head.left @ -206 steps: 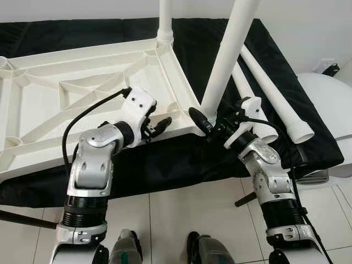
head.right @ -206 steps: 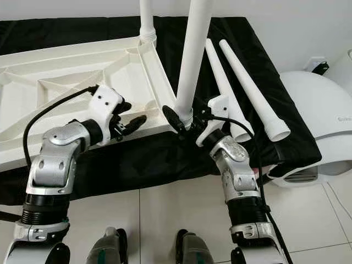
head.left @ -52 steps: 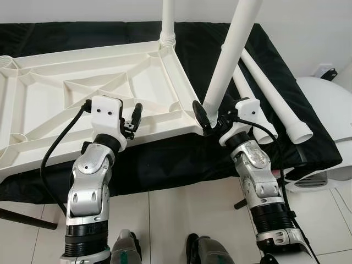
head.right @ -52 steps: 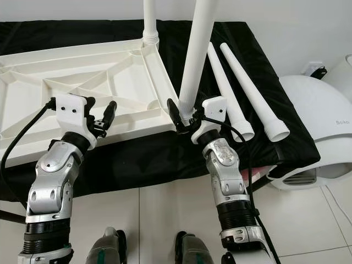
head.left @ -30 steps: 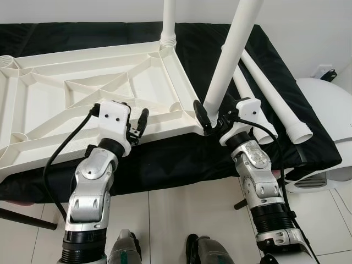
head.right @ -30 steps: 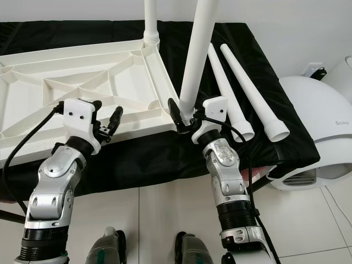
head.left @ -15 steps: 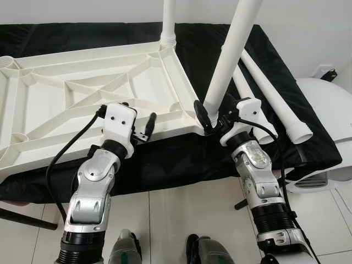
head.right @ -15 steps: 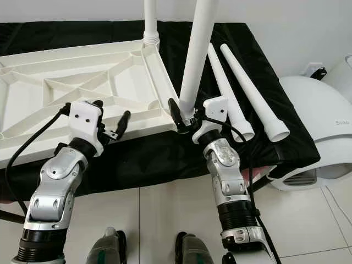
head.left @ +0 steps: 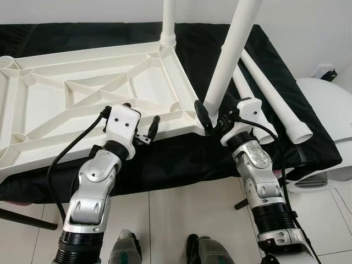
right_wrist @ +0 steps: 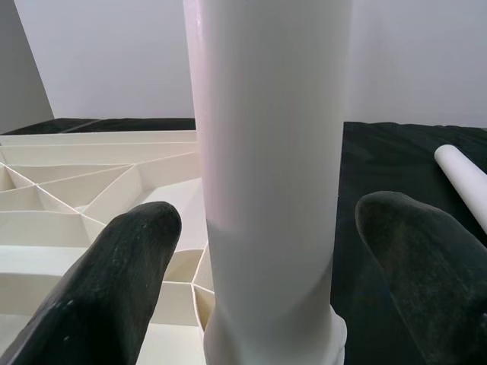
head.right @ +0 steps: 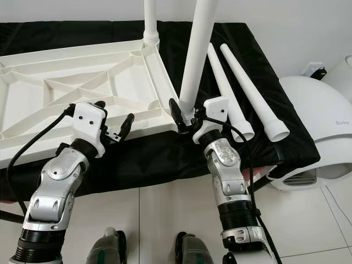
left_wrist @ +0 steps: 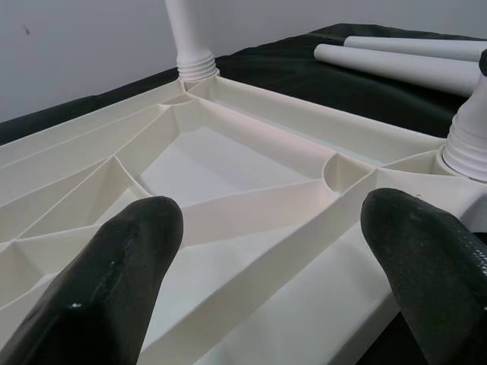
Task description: Building children table
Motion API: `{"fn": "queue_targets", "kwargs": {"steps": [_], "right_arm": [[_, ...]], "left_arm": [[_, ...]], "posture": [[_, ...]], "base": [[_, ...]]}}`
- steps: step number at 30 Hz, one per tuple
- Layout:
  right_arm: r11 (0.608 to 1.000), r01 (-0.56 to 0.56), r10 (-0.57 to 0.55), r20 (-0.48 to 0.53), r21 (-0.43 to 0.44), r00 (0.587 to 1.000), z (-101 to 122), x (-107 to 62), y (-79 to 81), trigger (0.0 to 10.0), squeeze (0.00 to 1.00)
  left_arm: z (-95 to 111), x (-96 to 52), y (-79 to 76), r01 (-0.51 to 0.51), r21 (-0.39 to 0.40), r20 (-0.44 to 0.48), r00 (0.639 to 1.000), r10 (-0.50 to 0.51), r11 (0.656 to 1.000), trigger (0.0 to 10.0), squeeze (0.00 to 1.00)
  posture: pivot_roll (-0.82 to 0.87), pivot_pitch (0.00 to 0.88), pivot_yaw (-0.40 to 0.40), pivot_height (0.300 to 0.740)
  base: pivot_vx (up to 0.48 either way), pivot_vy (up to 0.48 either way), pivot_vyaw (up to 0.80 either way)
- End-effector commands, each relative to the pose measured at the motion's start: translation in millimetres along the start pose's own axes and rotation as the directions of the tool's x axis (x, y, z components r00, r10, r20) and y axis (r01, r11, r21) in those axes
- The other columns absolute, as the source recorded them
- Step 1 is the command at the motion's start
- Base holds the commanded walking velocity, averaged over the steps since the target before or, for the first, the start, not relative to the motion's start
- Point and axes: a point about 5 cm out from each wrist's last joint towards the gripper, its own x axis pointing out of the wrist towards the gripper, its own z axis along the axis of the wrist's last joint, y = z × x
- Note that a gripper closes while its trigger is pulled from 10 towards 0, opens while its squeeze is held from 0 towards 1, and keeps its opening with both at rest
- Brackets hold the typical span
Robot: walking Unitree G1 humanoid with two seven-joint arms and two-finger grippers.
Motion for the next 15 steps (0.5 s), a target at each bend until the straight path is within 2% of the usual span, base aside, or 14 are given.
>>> {"fn": "queue_targets", "kwargs": {"steps": [1, 15], "right_arm": [[1.0, 0.001, -0.001, -0.003, -0.012, 1.0, -0.5, -0.4, -2.1, 10.0, 0.0], [1.0, -0.002, 0.002, -0.009, -0.012, 1.0, -2.0, -1.2, -2.1, 10.0, 0.0]], "left_arm": [[-3.7, -1.2, -4.4, 0.046, -0.008, -0.009, 0.999, -0.046, 0.999, 10.0, 0.0], [-4.3, -2.7, -6.2, 0.057, -0.01, -0.012, 0.998, -0.057, 0.998, 10.0, 0.0]], "posture": [[0.05, 0.144, -0.045, 0.74], [0.05, 0.139, -0.047, 0.74]], "base": [[0.0, 0.0, 0.0], [0.0, 0.0, 0.0]]}}
